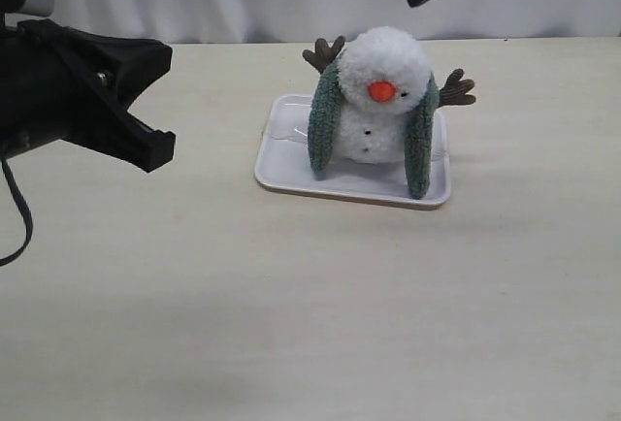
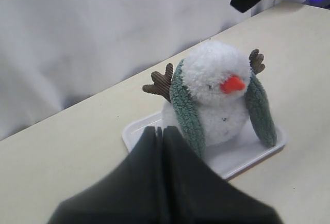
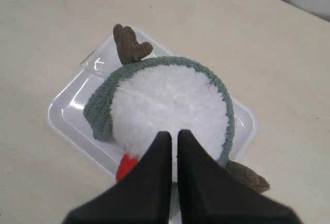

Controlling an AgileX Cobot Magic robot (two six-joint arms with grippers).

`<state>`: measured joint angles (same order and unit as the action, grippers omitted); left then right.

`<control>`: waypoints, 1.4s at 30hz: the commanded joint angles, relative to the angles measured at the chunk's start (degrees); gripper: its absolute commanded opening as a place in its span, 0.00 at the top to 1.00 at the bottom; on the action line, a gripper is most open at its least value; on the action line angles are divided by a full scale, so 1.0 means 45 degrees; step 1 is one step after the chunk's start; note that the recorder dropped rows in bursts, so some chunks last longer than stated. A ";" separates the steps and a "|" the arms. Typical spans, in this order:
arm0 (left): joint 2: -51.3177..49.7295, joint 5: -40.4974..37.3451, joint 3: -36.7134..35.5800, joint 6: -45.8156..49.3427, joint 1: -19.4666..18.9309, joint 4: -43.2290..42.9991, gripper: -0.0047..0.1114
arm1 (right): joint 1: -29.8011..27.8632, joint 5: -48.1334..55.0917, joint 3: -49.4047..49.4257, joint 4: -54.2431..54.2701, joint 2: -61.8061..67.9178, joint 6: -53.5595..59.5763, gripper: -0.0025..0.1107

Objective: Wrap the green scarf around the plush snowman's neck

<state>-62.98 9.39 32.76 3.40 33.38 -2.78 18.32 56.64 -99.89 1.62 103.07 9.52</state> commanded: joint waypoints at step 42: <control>0.8132 -0.0016 -0.1543 -0.0158 -0.0019 0.0830 0.96 | -0.0045 -0.7576 0.8896 -0.0090 -1.0958 -0.1309 0.94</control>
<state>-26.59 9.21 26.12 3.00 33.38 0.58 18.32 23.17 -60.09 1.62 54.02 3.77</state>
